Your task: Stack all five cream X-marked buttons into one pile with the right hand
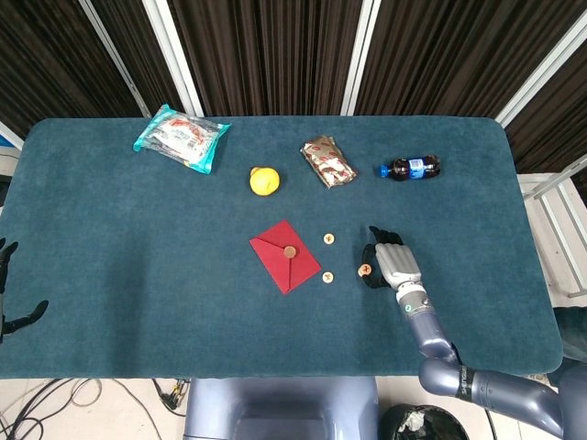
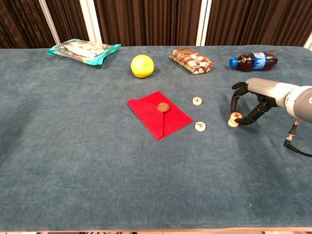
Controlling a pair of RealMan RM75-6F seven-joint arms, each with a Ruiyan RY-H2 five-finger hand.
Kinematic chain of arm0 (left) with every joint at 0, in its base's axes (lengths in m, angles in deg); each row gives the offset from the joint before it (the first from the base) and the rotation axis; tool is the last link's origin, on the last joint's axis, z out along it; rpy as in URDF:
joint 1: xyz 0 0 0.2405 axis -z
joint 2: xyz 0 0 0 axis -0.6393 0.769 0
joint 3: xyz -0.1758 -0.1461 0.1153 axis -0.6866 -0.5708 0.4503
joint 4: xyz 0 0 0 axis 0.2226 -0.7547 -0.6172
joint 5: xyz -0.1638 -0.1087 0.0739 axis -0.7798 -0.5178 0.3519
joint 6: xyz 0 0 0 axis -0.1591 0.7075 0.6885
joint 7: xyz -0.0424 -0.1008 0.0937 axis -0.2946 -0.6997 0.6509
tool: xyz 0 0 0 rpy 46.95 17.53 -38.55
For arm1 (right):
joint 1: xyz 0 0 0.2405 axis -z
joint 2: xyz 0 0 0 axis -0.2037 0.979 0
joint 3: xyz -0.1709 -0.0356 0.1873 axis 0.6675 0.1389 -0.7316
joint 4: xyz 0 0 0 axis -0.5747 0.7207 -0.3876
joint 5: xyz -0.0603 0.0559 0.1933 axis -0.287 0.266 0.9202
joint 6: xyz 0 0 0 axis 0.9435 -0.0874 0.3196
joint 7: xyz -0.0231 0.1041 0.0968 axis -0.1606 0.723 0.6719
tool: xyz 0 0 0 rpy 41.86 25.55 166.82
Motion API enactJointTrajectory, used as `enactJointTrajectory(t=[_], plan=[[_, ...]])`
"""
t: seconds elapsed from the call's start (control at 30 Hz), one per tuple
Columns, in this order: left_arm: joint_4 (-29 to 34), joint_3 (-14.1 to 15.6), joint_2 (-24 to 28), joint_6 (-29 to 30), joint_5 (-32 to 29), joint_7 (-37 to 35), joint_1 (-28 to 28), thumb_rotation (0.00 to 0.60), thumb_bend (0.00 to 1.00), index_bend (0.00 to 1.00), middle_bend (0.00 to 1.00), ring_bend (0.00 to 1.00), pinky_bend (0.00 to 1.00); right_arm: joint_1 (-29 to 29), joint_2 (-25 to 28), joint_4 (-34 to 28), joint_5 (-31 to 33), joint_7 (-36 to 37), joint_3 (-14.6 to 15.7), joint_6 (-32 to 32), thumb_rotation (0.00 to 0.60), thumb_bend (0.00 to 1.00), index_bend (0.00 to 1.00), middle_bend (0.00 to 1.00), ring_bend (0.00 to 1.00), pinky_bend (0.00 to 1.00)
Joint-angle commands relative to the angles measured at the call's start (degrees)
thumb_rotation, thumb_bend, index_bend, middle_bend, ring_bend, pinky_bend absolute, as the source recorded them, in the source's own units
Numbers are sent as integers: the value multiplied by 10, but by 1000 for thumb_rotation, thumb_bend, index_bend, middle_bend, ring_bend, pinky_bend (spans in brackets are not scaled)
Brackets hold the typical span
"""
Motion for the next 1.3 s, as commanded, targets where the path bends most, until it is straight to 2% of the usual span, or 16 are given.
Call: enactJointTrajectory(t=[0.03,0.3,0.6,0.73,0.9,1.3], plan=[[0,0,0,0,-1,0,0,600,177,101,0,0,0,0,0,0,0,-1,0,0,600,397,471,0,0,0],[2,-1,0,0,-4,1,-1,600,177,100,0,0,0,0,7,-18,-8,-1,-2,-10,600,397,443,0,0,0],[3,-1,0,-1,-4,1,0,600,177,100,0,0,0,5,35,-101,-54,-21,17,-32,600,397,380,0,0,0],[4,-1,0,-1,-3,1,0,600,186,100,0,0,0,1,29,-119,-62,-44,25,-45,600,397,376,0,0,0],[4,-1,1,-2,-4,-2,0,600,196,100,0,0,0,-6,-1,-115,-62,-89,33,-76,600,397,376,0,0,0],[6,-2,2,-3,-8,-6,-1,600,196,100,0,0,0,-34,-62,-69,-29,-183,22,-110,600,398,376,0,0,0]])
